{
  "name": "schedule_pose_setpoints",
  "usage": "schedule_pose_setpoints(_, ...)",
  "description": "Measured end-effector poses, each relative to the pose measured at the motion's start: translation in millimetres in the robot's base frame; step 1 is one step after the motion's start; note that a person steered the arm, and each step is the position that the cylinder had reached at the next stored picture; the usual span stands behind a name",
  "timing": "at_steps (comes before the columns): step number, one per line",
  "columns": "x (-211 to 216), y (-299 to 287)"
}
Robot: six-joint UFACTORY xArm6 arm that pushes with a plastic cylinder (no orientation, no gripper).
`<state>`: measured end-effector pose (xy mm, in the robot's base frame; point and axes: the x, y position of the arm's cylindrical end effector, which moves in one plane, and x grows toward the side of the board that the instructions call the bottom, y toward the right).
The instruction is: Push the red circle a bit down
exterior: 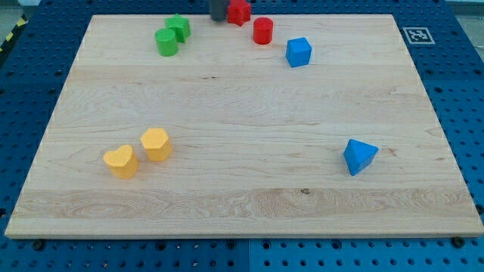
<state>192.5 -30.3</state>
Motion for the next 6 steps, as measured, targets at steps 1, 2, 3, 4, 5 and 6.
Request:
schedule_pose_setpoints(1,0.1,36.5)
schedule_pose_setpoints(2,0.0,65.0)
schedule_pose_setpoints(3,-0.1,71.0)
schedule_pose_setpoints(4,-0.2,71.0)
schedule_pose_setpoints(5,-0.4,71.0)
schedule_pose_setpoints(6,-0.2,70.9)
